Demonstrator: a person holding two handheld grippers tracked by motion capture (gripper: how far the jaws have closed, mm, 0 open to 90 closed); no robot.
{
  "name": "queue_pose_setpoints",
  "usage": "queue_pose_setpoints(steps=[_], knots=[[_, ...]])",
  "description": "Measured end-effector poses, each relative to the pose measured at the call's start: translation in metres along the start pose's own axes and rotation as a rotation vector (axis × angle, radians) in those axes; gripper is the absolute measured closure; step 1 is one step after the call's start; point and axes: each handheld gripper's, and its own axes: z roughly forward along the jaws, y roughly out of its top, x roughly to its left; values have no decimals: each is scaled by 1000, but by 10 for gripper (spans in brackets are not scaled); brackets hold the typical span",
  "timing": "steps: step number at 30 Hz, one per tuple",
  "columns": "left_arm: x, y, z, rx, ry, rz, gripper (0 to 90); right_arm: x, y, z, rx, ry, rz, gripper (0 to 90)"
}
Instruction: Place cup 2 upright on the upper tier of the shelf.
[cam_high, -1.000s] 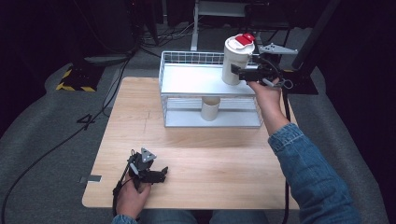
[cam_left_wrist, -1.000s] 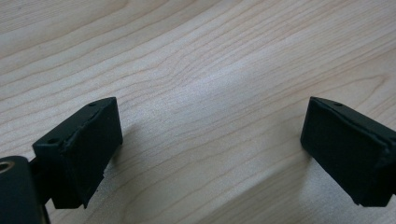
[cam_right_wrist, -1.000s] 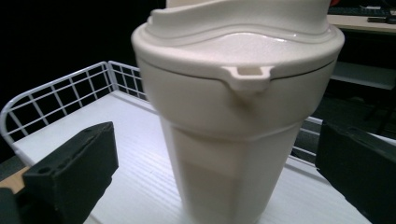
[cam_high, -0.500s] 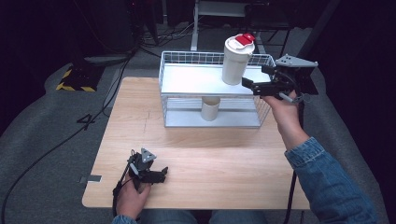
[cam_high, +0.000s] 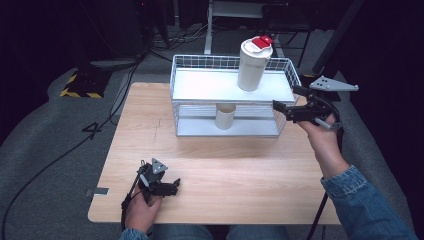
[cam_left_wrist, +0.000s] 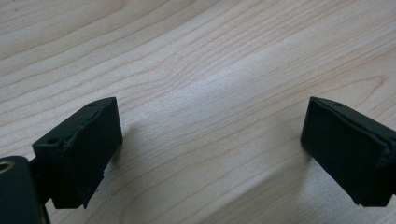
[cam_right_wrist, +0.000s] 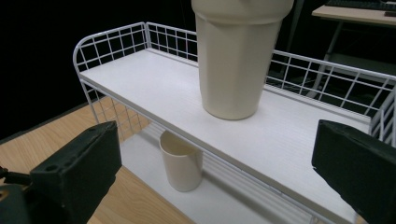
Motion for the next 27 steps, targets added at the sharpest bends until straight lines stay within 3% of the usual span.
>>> queue_pose_setpoints(steps=[3,11,16,27], knots=[[0,0,0,-1,-2,2,61,1,-9,-10,5,-4,-32,27],[0,1,1,1,0,7,61,4,-34,-29,72,-12,-46,88],[0,2,1,1,-3,7,61,5,-52,-35,108,-1,-25,96],[-1,2,2,-2,-4,5,61,15,-94,-40,201,-19,-56,148]])
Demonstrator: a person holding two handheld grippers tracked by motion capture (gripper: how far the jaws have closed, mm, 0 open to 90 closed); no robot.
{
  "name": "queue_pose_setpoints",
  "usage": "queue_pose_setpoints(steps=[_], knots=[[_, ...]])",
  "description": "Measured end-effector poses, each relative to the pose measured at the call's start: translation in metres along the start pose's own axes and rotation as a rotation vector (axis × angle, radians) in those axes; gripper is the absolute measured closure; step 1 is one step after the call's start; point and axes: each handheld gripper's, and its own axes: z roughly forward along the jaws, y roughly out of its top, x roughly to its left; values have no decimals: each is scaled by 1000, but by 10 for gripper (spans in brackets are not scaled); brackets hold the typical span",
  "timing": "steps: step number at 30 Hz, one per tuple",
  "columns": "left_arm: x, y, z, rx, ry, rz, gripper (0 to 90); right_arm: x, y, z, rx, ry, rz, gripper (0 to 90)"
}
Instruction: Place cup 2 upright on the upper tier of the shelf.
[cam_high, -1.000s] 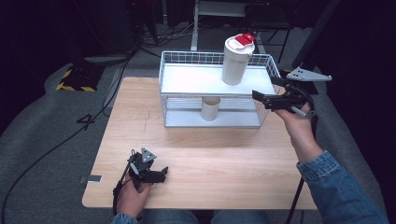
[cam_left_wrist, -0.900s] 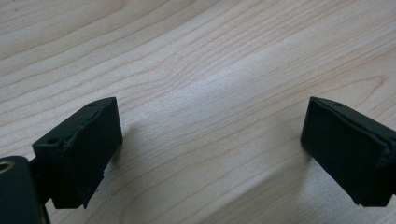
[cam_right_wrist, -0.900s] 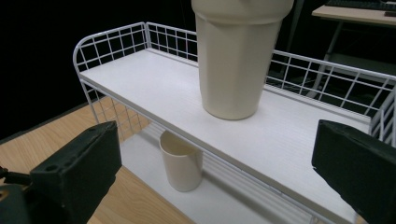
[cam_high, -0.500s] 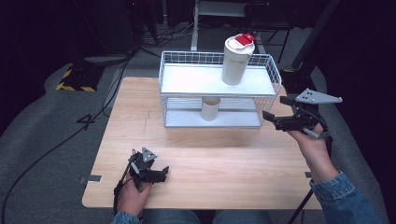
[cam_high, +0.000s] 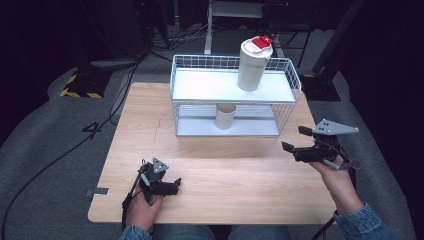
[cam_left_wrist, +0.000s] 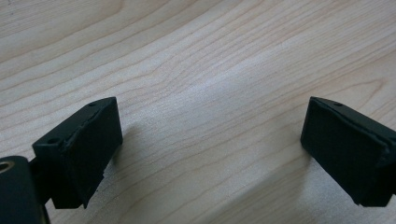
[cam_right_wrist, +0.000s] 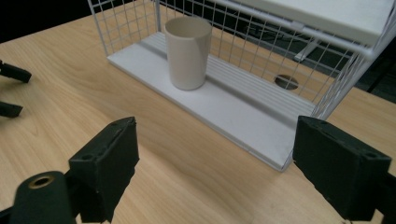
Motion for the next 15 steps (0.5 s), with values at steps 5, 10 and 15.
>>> queue_pose_setpoints(steps=[5,10,15], knots=[[0,0,0,1,0,1,61,6,-19,6,17,19,16,151],[0,0,0,0,0,0,61,13,-37,14,31,-8,19,152],[0,0,0,1,0,1,61,18,-56,22,44,-5,46,152]])
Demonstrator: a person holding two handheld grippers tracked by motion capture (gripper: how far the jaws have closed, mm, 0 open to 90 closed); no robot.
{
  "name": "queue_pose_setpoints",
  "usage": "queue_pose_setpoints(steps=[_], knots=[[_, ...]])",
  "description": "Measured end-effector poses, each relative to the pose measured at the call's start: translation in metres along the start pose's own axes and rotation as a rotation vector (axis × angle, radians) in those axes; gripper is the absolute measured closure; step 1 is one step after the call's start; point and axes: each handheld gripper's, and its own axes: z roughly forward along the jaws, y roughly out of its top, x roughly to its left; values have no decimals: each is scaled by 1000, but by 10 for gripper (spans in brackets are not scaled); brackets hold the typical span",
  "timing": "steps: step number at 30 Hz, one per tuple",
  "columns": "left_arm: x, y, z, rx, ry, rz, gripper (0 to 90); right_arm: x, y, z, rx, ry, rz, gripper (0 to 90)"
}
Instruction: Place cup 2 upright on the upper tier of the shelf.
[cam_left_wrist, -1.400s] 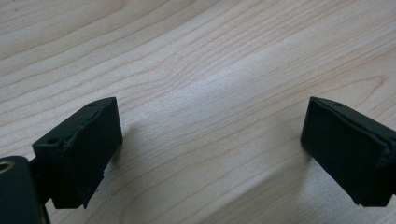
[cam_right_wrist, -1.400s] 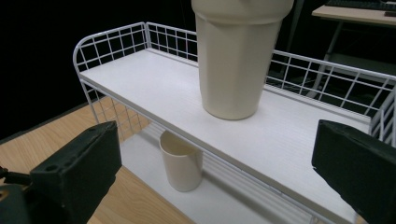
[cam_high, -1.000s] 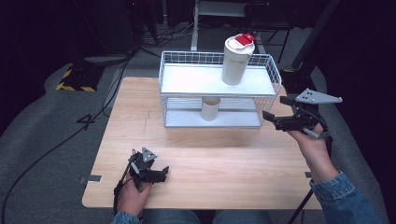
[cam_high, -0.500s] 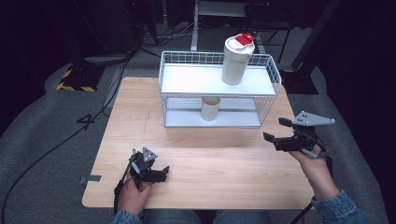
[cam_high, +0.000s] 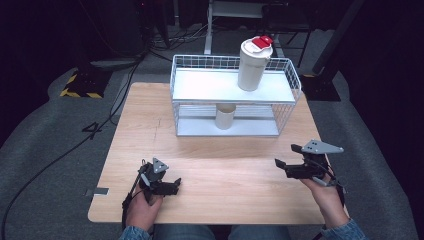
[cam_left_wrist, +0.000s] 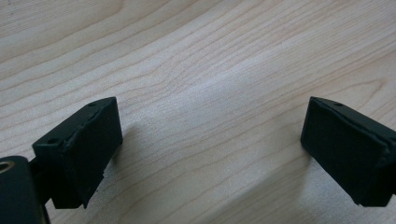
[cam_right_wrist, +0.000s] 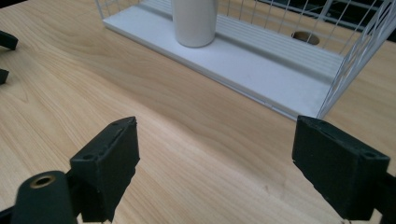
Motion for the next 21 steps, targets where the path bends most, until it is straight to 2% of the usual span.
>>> queue_pose_setpoints(steps=[7,16,21], knots=[[0,0,0,0,0,0,61,3,-25,13,16,17,40,153],[0,0,0,0,0,0,61,8,-48,30,50,35,52,153],[0,0,0,0,0,-1,61,11,-60,39,75,22,46,153]])
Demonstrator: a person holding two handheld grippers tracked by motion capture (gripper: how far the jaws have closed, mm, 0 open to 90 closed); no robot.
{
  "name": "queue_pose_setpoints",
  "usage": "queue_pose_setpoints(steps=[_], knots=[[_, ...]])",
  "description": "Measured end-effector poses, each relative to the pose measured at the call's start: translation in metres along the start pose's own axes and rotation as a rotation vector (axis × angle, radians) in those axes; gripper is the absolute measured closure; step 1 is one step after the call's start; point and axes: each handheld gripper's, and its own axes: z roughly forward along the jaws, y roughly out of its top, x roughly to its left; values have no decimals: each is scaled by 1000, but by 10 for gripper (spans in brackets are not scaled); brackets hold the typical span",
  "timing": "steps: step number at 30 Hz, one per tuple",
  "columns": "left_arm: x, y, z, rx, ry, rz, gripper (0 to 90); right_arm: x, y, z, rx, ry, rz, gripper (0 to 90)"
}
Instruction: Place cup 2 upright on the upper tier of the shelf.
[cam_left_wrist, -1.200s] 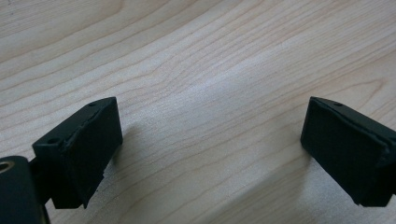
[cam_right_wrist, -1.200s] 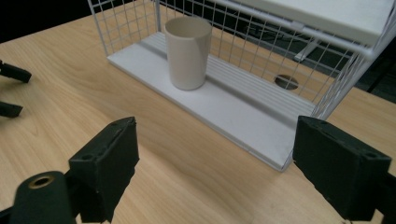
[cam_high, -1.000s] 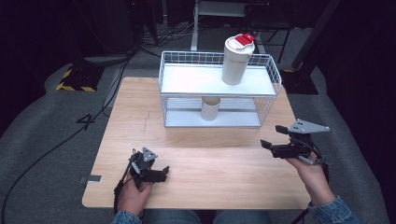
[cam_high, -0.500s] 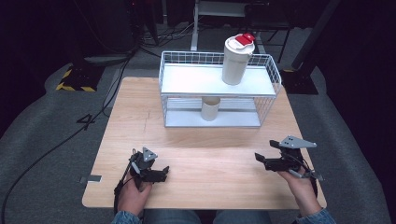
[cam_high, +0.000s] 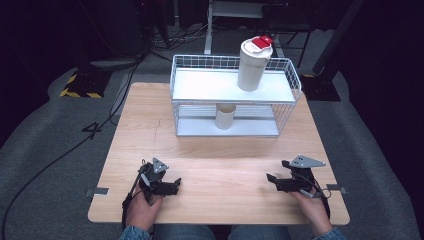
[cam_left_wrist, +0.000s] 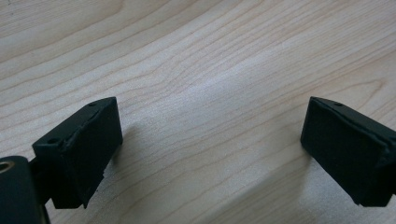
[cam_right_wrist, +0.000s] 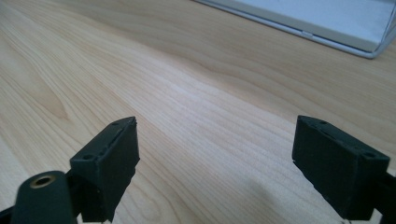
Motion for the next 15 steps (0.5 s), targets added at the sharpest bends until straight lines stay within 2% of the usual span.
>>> queue_pose_setpoints(steps=[9,15], knots=[[0,0,0,0,0,0,61,2,-12,12,35,-13,2,153],[0,0,0,0,0,1,61,0,-12,15,55,-23,-5,153]])
